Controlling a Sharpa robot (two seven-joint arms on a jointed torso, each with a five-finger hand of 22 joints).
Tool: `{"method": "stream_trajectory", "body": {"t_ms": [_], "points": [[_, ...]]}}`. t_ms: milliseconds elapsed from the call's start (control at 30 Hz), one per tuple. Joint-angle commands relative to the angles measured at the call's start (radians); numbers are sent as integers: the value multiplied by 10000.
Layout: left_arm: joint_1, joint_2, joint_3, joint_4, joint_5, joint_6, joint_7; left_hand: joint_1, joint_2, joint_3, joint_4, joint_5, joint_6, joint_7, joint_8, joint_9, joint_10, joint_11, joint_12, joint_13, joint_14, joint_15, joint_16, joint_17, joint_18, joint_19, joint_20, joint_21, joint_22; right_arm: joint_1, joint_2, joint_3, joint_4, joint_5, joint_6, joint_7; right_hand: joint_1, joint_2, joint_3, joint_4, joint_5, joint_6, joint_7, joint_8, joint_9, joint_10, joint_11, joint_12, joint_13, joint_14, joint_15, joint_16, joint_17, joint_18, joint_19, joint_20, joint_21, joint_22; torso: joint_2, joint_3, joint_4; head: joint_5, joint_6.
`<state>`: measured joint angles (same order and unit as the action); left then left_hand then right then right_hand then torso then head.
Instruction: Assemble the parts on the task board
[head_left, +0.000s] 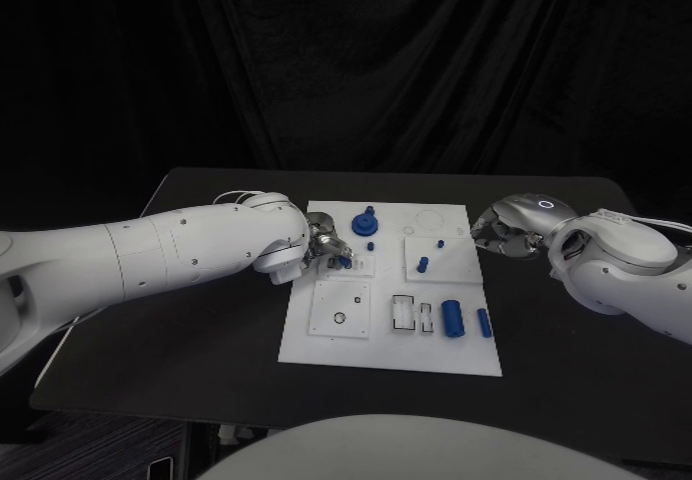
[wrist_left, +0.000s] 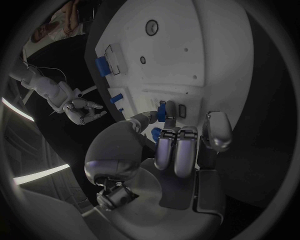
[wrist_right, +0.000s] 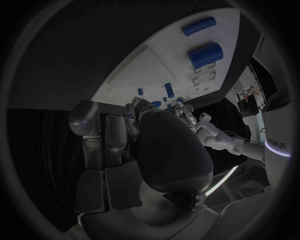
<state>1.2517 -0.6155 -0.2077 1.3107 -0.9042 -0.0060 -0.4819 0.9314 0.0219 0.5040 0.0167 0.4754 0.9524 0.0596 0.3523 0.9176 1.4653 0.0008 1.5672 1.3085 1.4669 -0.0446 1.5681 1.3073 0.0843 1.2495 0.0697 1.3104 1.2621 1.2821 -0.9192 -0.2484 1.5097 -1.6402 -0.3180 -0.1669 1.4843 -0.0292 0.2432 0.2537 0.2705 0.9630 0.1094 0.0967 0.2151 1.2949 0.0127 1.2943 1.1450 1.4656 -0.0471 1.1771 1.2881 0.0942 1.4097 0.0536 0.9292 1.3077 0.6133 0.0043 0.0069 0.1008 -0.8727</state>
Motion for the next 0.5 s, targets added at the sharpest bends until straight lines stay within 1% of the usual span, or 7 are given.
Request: {"method": "stream_trajectory", "body": {"t_ms": [33,133,200,300,433,467,500], "points": [[-84,14,-29,-23,64,-6,103,2,95,8,42,-110,11,-17,-70,-5,1055,-80,36,2623,1039,-57,27,2635,128,-32,-59,-57,-26,-27,-3,5,-2,-36,69,-199,-16,-4,70,-14,58,-13,-7,-40,-7,-63,-8,-68,-10,93,-60,-58,-15,155,-69,14,-34,1132,5,4,9,-15,1],[-104,14,-29,-30,64,-2,126,-22,96,5,56,-187,-22,-8,-98,1,1055,-72,36,2623,1039,-51,27,2635,133,-53,-58,-83,-43,-27,-6,5,-3,-36,81,-210,-16,-4,70,-14,58,-13,-7,-40,-7,-63,-8,-68,-10,93,-60,-58,-15,155,-69,14,-34,1132,7,3,12,-18,1],[-116,13,-29,-35,64,4,127,-75,105,-27,100,-444,-55,8,-143,20,1055,-56,36,2623,1039,-37,27,2635,141,-93,-50,-136,-69,-27,-10,5,-3,-36,89,-218,-19,-10,72,-14,59,-12,-6,-41,-7,-73,-8,-80,-28,90,-60,-77,-29,156,-70,14,-44,1130,6,4,11,-15,1],[-135,13,-29,-47,64,74,88,-90,116,-40,114,-599,-74,15,-173,33,1055,-47,36,2623,1039,-28,27,2635,158,-153,-44,-200,-117,-28,-12,5,-5,-36,107,-229,-19,-10,72,-14,59,-12,-6,-41,-7,-73,-8,-80,-28,90,-60,-77,-29,156,-70,14,-44,1130,0,4,2,-3,1],[-155,4,-29,-53,64,240,-7,-159,120,-171,189,-1081,-151,64,-292,47,1055,1,36,2623,1039,14,27,2635,202,-340,-10,-395,-251,-29,-10,5,-7,-36,127,-246,-20,-16,73,-14,59,-14,-5,-43,-9,-70,-7,-77,-24,88,-60,-85,-35,160,-76,14,-70,1124,0,3,-1,11,1],[-158,2,-29,-53,64,277,-32,-174,116,-203,205,-1110,-154,70,-303,48,1055,6,36,2623,1039,18,27,2635,206,-357,-7,-414,-264,-29,-9,5,-7,-36,130,-249,-20,-16,73,-14,59,-14,-5,-43,-9,-70,-7,-77,-24,88,-60,-85,-35,160,-76,14,-70,1124,0,2,-3,13,1],[-161,0,-29,-53,64,318,-62,-200,113,-324,264,-1242,-156,80,-336,54,1055,21,36,2623,1039,33,27,2635,214,-392,9,-459,-282,-29,-8,5,-8,-35,135,-253,-20,-16,73,-14,59,-14,-5,-43,-9,-70,-7,-77,-24,88,-60,-85,-35,160,-76,14,-70,1124,0,2,-3,12,1]]}}
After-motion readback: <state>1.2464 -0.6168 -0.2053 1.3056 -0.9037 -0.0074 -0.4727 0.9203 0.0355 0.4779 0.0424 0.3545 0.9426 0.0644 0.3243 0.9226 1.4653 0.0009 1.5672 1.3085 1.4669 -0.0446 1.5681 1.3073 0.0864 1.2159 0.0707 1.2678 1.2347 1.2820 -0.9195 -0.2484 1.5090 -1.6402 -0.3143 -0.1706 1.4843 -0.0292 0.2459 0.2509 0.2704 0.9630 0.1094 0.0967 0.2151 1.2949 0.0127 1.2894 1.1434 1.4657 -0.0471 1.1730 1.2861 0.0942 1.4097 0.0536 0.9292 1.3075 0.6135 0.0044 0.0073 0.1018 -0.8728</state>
